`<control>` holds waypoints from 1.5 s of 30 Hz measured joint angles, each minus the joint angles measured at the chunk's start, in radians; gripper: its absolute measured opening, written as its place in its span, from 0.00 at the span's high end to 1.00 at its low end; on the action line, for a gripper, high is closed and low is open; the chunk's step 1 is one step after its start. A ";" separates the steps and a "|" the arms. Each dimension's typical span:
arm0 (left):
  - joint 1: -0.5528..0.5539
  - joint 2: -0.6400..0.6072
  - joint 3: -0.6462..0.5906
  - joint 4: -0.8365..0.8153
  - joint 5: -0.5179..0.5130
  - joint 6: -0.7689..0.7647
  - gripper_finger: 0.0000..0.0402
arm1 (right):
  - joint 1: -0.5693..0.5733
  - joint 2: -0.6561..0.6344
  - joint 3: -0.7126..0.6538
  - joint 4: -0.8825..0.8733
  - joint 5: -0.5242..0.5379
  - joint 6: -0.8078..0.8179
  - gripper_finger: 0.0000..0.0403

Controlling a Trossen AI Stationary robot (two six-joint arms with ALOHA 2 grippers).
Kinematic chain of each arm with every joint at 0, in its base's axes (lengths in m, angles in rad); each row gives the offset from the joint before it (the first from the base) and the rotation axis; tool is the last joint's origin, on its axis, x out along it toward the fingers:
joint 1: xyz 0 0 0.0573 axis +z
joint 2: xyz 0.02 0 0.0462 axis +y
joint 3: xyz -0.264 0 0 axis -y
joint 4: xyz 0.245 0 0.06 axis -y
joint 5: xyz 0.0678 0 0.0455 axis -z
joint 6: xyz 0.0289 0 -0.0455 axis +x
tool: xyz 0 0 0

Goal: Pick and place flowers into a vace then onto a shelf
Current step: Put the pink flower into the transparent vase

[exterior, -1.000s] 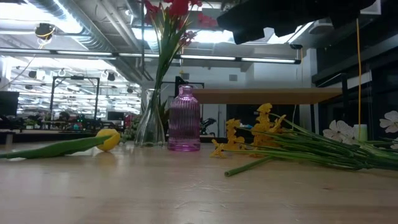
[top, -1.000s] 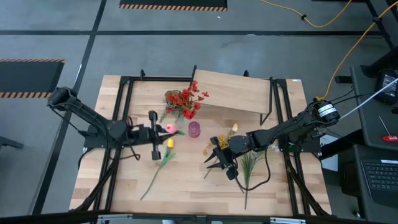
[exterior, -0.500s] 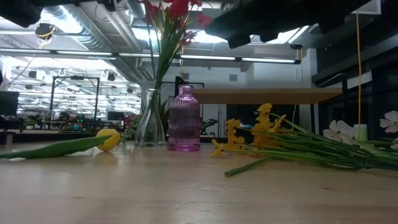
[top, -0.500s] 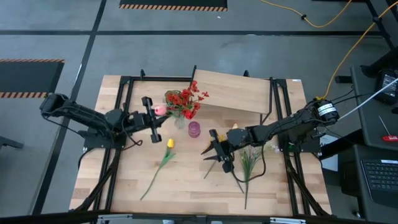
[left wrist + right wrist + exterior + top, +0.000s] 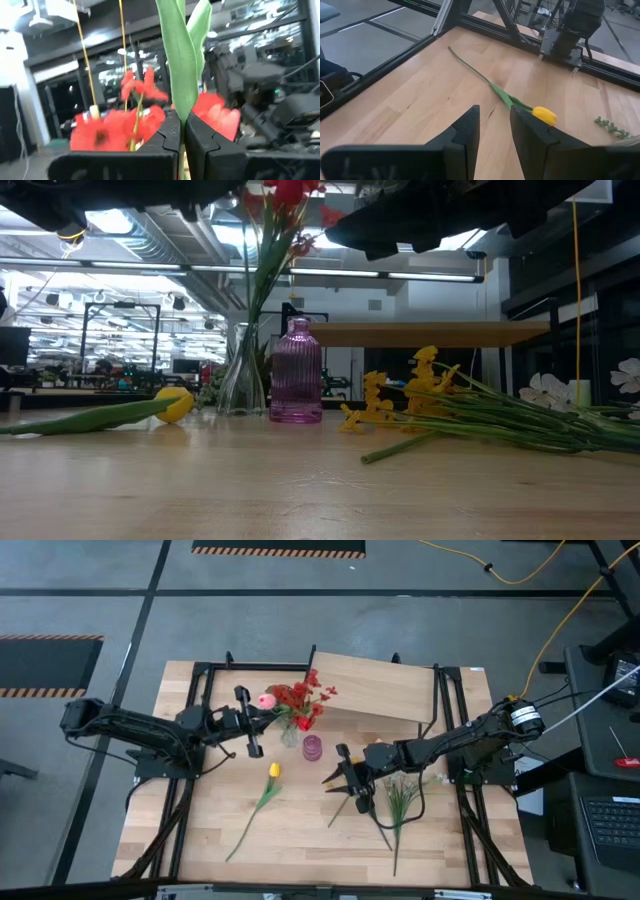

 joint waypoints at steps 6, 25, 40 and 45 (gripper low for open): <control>0.040 0.000 0.000 -0.013 0.020 -0.029 0.99 | 0.000 0.000 0.000 0.000 0.000 -0.007 0.72; 0.119 0.111 -0.002 0.001 0.091 -0.111 0.99 | -0.009 0.000 0.000 0.000 -0.001 -0.006 0.72; 0.158 0.206 -0.002 -0.010 0.070 -0.117 0.99 | -0.011 0.001 0.000 -0.017 -0.001 -0.003 0.72; 0.154 0.222 -0.002 -0.035 0.094 -0.134 0.96 | -0.011 0.001 0.000 -0.017 -0.001 -0.003 0.72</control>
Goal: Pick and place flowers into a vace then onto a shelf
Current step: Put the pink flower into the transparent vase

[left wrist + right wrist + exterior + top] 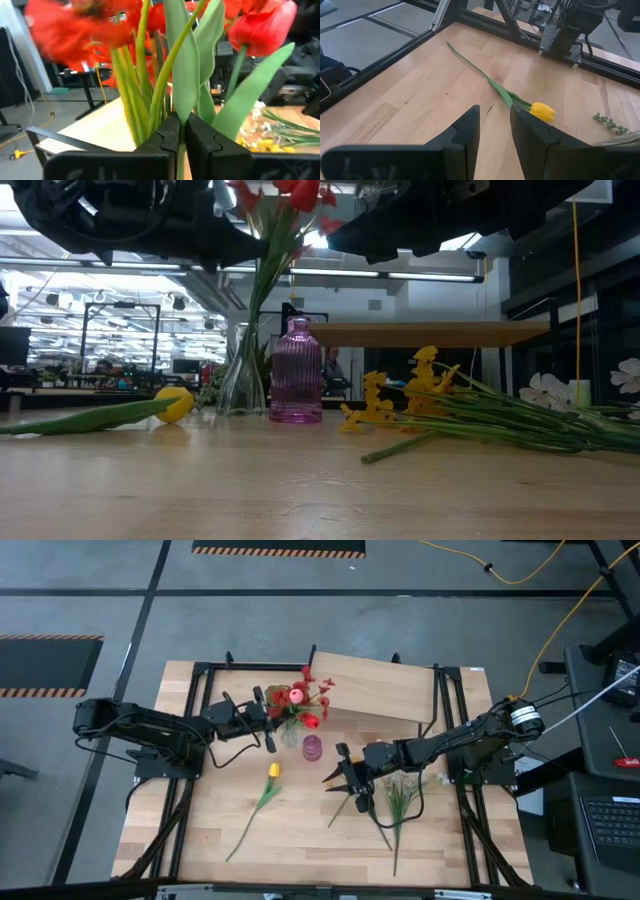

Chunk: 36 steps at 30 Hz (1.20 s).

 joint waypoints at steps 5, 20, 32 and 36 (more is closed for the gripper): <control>-0.015 0.000 0.000 -0.033 0.005 0.000 0.91 | 0.000 0.000 0.000 -0.003 0.000 0.000 0.72; -0.144 -0.027 0.000 -0.115 -0.253 0.061 0.70 | 0.000 0.000 0.000 -0.020 0.000 0.022 0.72; -0.212 -0.166 0.001 -0.248 -0.258 0.033 0.65 | 0.000 0.000 0.000 -0.014 0.000 0.022 0.72; -0.224 -0.196 0.001 -0.314 -0.259 0.012 0.65 | 0.000 0.000 0.000 -0.014 0.000 0.022 0.72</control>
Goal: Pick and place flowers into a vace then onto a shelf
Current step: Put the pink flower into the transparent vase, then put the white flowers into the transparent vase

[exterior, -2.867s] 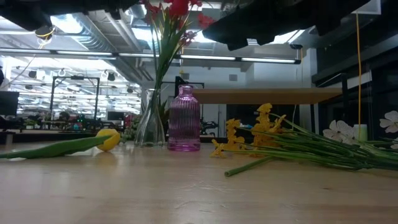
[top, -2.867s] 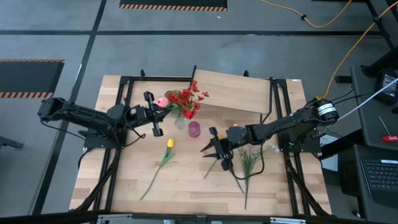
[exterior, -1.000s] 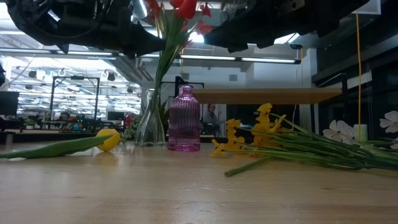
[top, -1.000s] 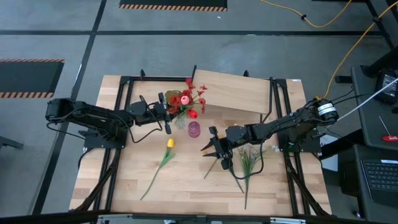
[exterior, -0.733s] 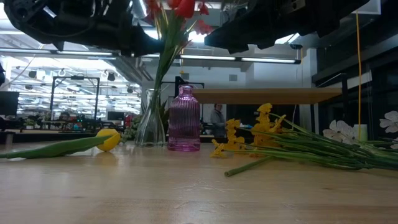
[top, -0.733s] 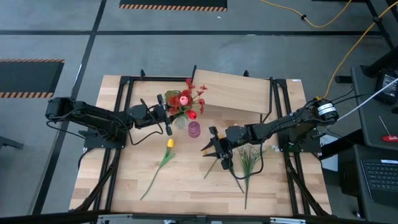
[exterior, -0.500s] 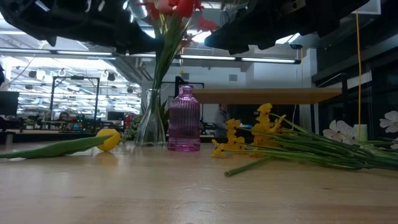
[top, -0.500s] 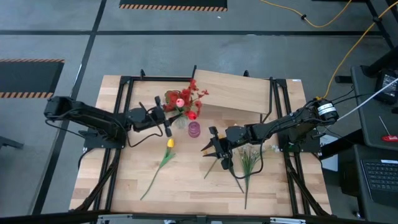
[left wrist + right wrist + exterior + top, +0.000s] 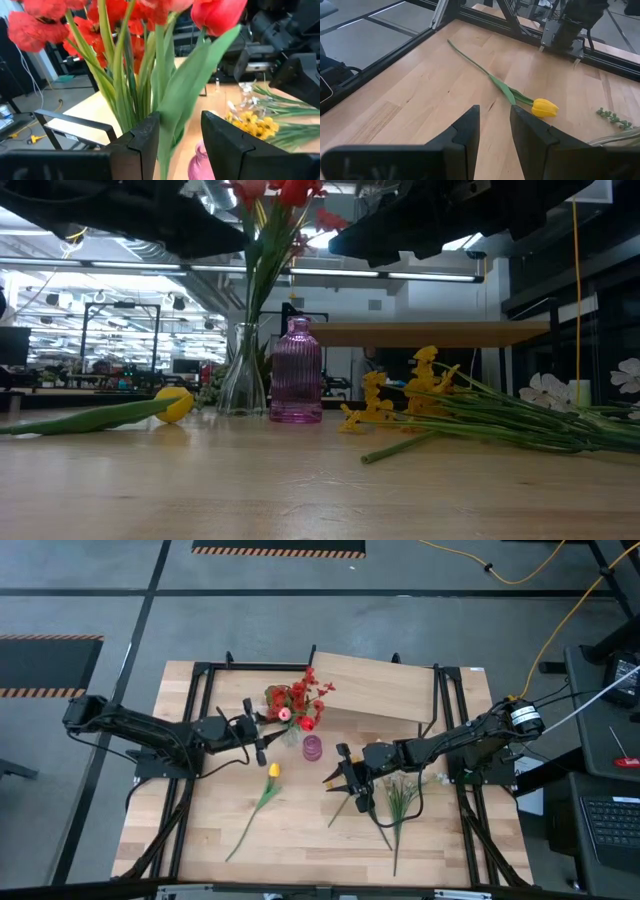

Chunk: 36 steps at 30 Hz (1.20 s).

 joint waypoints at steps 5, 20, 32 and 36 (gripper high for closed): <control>-0.007 -0.016 0.000 -0.061 -0.011 -0.015 0.65 | 0.000 0.000 0.000 0.000 0.000 0.004 0.72; -0.095 -0.195 0.000 -0.250 -0.050 -0.037 0.67 | 0.001 0.000 0.131 -0.221 0.038 0.090 0.72; -0.309 -0.161 0.000 -0.301 0.083 -0.135 0.94 | 0.098 0.000 0.370 -0.635 0.274 0.223 0.83; -0.376 -0.114 0.000 -0.297 0.083 -0.135 0.99 | 0.164 0.000 0.391 -0.643 0.409 0.343 0.93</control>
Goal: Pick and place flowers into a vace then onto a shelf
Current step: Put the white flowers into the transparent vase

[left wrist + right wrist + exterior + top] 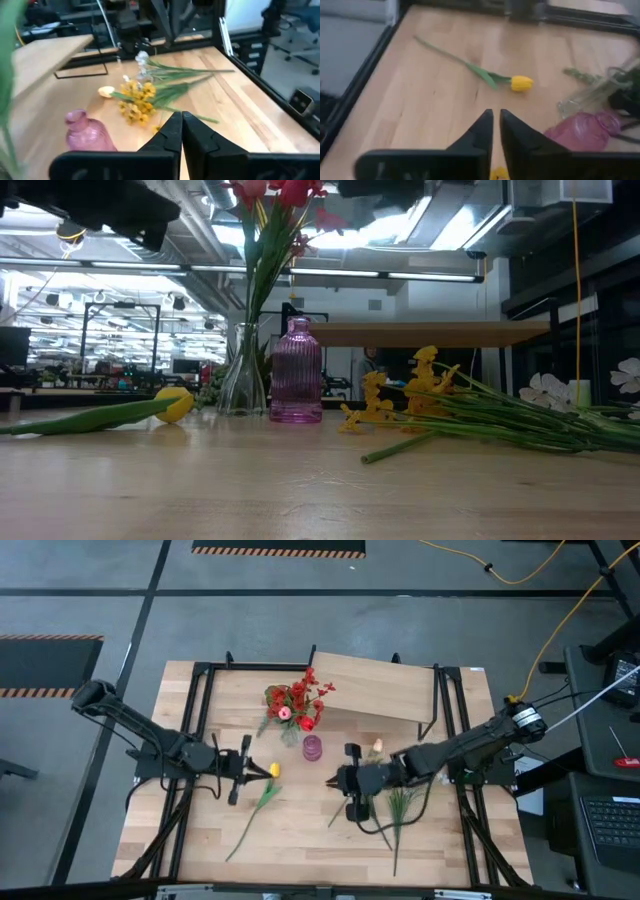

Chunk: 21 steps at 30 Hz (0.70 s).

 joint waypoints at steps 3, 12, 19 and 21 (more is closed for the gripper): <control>-0.038 0.036 0.000 0.012 -0.066 0.000 0.99 | 0.059 0.009 0.000 -0.023 0.132 0.120 0.98; -0.096 0.089 0.000 0.012 -0.078 -0.005 0.99 | 0.215 0.053 0.000 -0.107 0.244 0.518 0.99; -0.132 0.090 0.000 0.012 -0.075 -0.020 0.99 | 0.294 0.056 0.013 -0.367 0.221 1.019 1.00; -0.140 0.090 0.000 0.010 -0.075 -0.006 1.00 | 0.313 0.079 0.043 -0.417 0.196 1.111 1.00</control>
